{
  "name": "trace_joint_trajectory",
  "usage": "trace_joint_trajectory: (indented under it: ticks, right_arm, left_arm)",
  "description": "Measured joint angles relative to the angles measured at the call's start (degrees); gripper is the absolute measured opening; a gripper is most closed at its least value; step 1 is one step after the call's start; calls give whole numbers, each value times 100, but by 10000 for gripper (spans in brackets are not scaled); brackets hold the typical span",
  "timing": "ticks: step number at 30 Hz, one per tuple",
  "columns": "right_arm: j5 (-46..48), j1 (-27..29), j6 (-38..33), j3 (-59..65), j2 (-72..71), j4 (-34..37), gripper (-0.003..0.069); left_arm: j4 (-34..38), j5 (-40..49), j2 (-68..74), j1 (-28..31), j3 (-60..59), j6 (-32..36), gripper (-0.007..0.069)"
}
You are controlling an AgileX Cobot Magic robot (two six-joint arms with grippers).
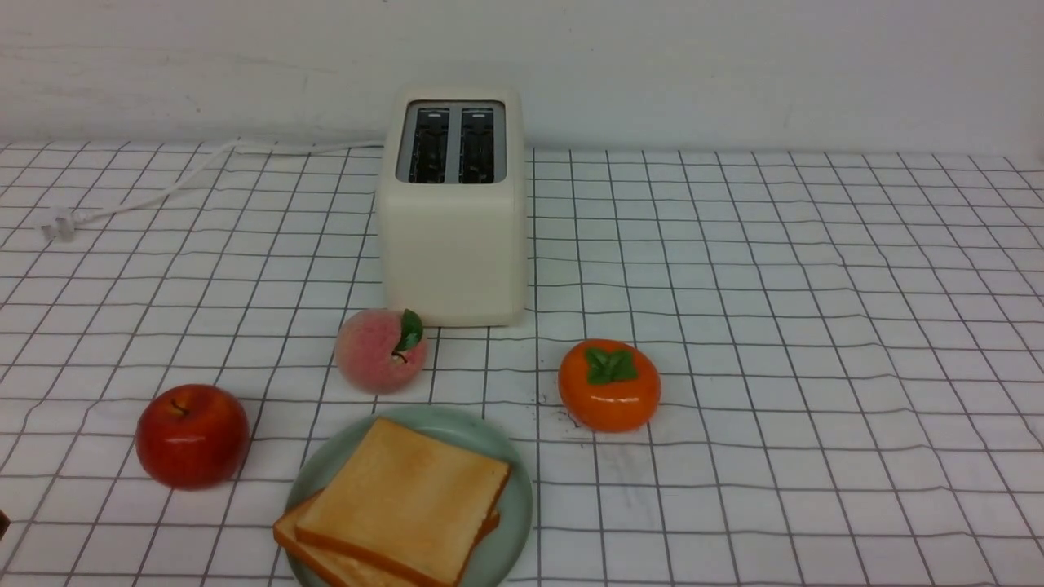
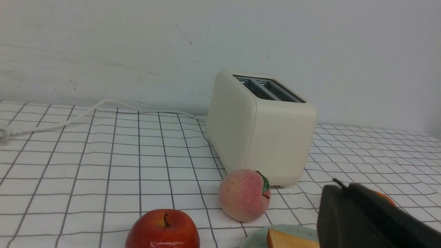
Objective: Take toasted bread from bread machine on white checkered table place on plate.
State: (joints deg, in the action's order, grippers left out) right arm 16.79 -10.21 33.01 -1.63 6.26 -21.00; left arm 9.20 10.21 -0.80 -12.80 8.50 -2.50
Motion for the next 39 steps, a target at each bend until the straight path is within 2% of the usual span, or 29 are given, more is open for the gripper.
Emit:
trace_joint_trajectory:
  ticks: [2,6,18,22,23,25,28,32,39]
  right_arm:
    - [-194,448,9,280,-404,162,-20]
    - [-396,725,13,311,-682,195,-20]
    - [-489,737,-13,311,-683,263,-19]
    - [-364,737,-1104,311,-683,1002,-19]
    - [-179,737,-1756,311,-683,1531,-18]
    - [164,737,-2691,311,-683,2100,-18]
    - [373,737,-3300,299,-683,2463,-17]
    - [476,737,-3300,277,-683,2510,-15]
    - [518,737,-2748,270,-683,2428,-13]
  left_arm:
    - [0,4,0,0,0,0,5]
    - [0,17,0,0,0,0,5]
    - [0,46,0,0,0,0,15]
    - [0,46,0,0,0,0,15]
    - [0,46,0,0,0,0,17]
    - [0,46,0,0,0,0,19]
    - [0,51,0,0,0,0,18]
    - [0,51,0,0,0,0,21]
    - [0,51,0,0,0,0,22]
